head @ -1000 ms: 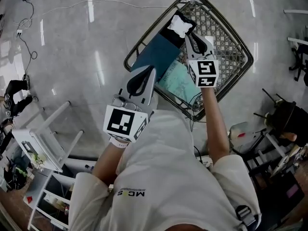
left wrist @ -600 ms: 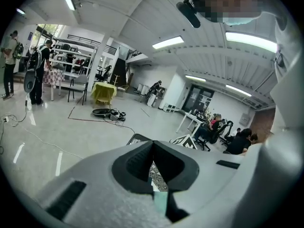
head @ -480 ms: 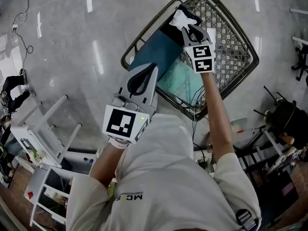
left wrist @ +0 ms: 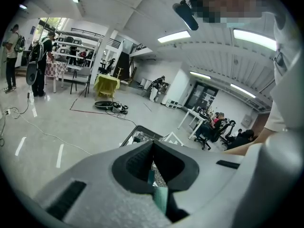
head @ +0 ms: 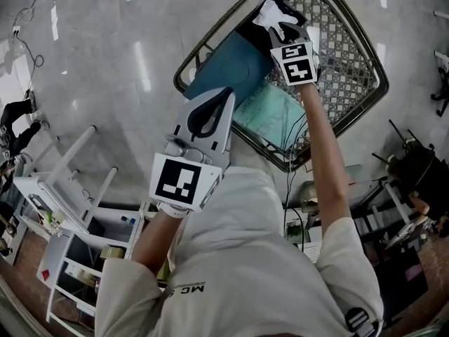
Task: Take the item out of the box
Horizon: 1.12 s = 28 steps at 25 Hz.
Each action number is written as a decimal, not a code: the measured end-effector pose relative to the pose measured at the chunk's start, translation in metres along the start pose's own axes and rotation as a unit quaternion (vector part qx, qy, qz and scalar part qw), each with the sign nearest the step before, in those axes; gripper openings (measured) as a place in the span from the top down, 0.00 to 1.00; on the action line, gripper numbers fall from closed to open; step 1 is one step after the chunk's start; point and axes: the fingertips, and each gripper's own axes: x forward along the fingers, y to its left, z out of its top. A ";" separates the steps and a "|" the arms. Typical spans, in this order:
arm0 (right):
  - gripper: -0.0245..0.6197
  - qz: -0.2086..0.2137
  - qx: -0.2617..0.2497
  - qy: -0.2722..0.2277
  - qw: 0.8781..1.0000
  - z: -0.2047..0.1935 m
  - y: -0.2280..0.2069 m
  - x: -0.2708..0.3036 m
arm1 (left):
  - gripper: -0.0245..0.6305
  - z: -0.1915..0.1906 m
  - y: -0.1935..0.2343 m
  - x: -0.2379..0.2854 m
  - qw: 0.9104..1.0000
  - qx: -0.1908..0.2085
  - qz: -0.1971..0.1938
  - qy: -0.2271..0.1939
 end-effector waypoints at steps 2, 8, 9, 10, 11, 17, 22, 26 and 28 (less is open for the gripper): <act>0.81 -0.001 -0.007 0.010 1.000 -0.005 -0.002 0.007 | 0.93 -0.003 0.001 0.003 1.000 -0.002 -0.001 0.002; 0.80 -0.008 -0.033 0.034 0.999 -0.010 -0.004 0.020 | 0.93 -0.011 0.002 0.007 1.000 -0.017 0.001 0.012; 0.80 -0.011 -0.044 0.042 0.998 -0.010 -0.006 0.021 | 0.93 -0.013 0.002 0.007 1.000 -0.016 0.001 0.013; 0.81 -0.014 -0.053 0.050 0.997 -0.011 -0.006 0.022 | 0.93 -0.015 0.003 0.007 1.000 -0.013 0.002 0.014; 0.81 -0.016 -0.060 0.055 0.997 -0.011 -0.006 0.023 | 0.93 -0.017 0.003 0.007 1.000 -0.011 0.002 0.015; 0.90 -0.020 -0.078 0.060 0.995 -0.012 -0.011 0.023 | 0.93 -0.023 -0.001 0.010 1.000 -0.012 -0.001 0.020; 0.93 -0.019 -0.077 0.063 0.995 -0.011 -0.012 0.023 | 0.93 -0.022 0.000 0.008 1.000 -0.007 -0.002 0.013; 0.94 -0.020 -0.076 0.061 0.995 -0.012 -0.013 0.024 | 0.93 -0.024 0.001 0.006 1.000 -0.008 0.001 0.015; 0.94 -0.021 -0.070 0.057 0.996 -0.012 -0.013 0.022 | 0.93 -0.025 0.001 0.003 1.000 -0.007 0.001 0.014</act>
